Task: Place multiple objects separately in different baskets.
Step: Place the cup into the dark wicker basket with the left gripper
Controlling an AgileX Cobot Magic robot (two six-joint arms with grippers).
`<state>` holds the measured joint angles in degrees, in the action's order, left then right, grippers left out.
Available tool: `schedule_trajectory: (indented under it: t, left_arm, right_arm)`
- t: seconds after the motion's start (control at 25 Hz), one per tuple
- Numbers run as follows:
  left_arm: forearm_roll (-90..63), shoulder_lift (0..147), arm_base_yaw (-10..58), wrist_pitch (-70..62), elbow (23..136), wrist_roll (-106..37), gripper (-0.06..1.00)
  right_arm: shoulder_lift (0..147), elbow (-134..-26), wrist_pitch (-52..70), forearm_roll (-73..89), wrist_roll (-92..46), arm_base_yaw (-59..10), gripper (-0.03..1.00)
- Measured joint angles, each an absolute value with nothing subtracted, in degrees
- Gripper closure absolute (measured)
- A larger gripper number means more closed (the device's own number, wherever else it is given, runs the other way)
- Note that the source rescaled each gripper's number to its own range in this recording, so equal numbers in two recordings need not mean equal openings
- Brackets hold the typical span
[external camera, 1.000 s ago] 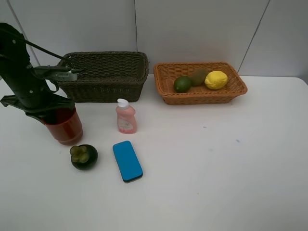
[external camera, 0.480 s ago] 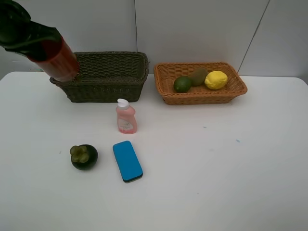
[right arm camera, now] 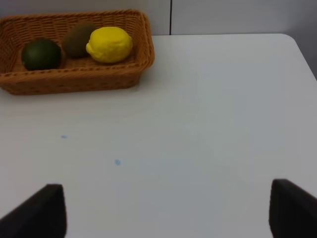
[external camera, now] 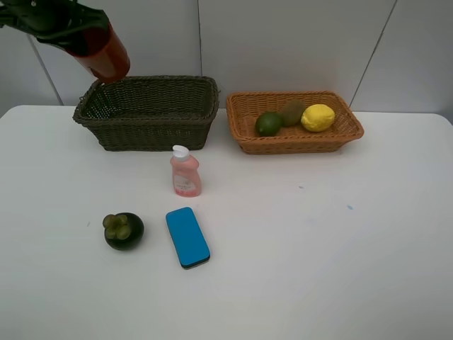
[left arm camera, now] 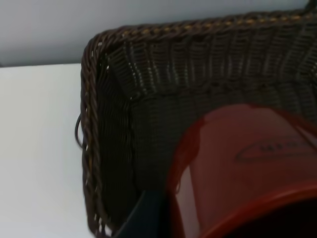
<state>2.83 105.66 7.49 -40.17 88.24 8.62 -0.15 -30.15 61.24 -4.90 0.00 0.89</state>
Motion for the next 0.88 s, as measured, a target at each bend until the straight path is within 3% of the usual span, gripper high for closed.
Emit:
schedule_trajectory:
  t: [0.4,0.88]
  left_arm:
    - [5.29,125.57,7.49,-48.59,105.72,13.45,0.94]
    - [9.69,132.67,7.43,-52.68,107.50,18.41,0.94]
  right_arm:
    - [-0.15,-30.15,61.24,-4.90,0.00,0.89,0.10]
    - [-0.15,-30.15,61.24,-4.90,0.00,0.89,0.10]
